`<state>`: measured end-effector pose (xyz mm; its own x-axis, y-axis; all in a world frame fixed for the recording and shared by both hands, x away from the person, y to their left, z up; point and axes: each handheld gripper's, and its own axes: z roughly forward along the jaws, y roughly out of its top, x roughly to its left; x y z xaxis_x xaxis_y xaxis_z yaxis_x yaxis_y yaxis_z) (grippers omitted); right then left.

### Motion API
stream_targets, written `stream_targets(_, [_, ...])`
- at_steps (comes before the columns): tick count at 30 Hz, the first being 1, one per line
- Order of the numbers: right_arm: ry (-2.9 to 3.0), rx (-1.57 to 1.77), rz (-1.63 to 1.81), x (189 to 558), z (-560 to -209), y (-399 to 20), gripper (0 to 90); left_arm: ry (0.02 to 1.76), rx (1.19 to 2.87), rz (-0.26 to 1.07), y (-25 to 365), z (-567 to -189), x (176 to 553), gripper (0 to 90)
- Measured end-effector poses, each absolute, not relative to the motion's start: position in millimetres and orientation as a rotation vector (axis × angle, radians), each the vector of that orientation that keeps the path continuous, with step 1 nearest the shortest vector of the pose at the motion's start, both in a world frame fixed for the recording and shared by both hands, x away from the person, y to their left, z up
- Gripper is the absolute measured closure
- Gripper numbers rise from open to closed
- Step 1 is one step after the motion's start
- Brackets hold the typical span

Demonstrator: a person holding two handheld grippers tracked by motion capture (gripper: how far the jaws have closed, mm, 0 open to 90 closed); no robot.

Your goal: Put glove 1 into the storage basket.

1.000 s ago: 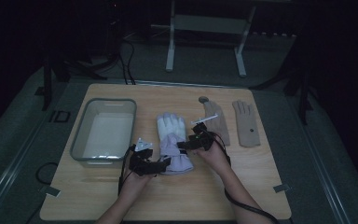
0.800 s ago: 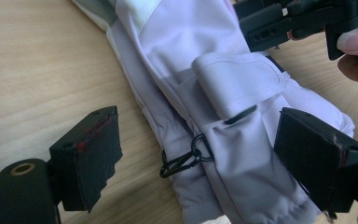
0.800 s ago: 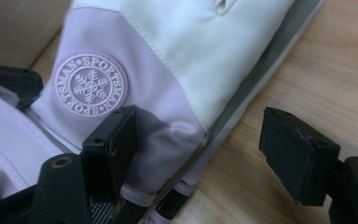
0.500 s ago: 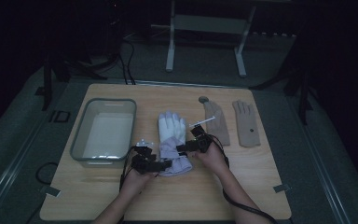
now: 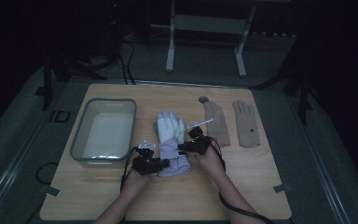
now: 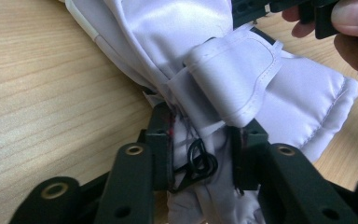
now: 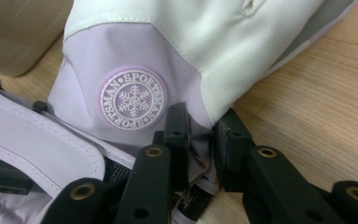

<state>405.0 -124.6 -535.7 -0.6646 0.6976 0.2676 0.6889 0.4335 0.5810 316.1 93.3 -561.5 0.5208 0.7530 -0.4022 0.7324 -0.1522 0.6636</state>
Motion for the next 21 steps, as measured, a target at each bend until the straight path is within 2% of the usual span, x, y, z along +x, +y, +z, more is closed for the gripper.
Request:
stream_targets(16, [2.596,1.289,1.167,397.1,-515.2,-131.8,79.4,1.159,1.900,0.073,96.0,-537.7,312.4,71.1])
stream_targets(21, [2.566,1.279,1.210,395.7,-497.8,-132.7,79.4,1.125,1.902,0.090,98.7,-521.6,314.0,71.1])
